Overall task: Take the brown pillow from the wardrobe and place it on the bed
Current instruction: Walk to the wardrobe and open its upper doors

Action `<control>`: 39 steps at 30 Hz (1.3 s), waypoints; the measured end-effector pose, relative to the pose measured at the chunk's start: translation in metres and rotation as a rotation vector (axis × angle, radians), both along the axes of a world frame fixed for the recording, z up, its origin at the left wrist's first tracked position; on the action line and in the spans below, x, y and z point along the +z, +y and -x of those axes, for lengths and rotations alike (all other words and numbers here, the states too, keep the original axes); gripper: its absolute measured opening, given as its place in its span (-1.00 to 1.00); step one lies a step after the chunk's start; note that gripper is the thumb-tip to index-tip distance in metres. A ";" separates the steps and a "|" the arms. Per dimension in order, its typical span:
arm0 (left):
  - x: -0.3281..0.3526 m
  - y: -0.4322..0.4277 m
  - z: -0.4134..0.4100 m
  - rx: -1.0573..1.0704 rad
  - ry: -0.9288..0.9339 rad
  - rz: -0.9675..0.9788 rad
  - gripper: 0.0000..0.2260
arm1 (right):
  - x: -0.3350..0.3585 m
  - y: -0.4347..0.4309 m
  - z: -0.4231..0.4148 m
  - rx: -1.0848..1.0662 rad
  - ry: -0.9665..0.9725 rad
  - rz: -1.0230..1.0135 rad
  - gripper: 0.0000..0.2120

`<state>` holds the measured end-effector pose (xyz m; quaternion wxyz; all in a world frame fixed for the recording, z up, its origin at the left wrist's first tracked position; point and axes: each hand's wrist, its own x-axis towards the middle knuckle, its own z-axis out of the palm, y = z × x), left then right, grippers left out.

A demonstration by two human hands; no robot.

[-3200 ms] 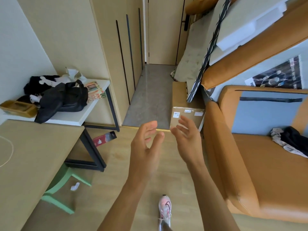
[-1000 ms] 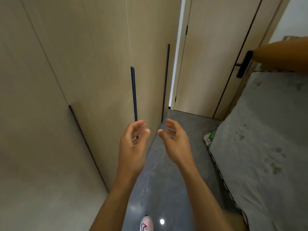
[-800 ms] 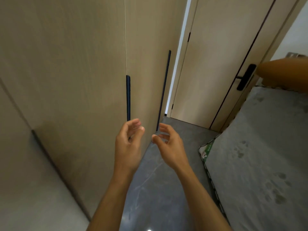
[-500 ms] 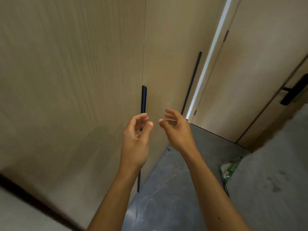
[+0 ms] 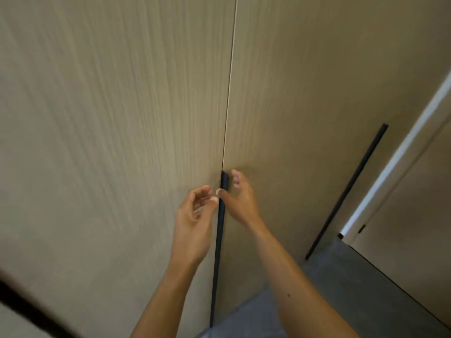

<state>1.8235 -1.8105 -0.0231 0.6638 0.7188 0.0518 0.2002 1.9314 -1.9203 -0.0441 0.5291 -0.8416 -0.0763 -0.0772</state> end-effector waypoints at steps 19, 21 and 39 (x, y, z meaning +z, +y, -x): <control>0.030 -0.039 -0.007 0.004 -0.055 -0.258 -0.62 | -0.018 -0.047 0.041 0.006 -0.056 -0.147 -0.71; 0.036 -0.049 -0.011 -0.073 -0.095 -0.276 -0.57 | -0.021 -0.066 0.061 -0.041 -0.090 -0.180 -0.69; 0.073 -0.217 -0.011 -0.888 -0.439 -0.371 -0.34 | -0.024 -0.224 0.151 -0.673 -0.285 -0.103 -0.77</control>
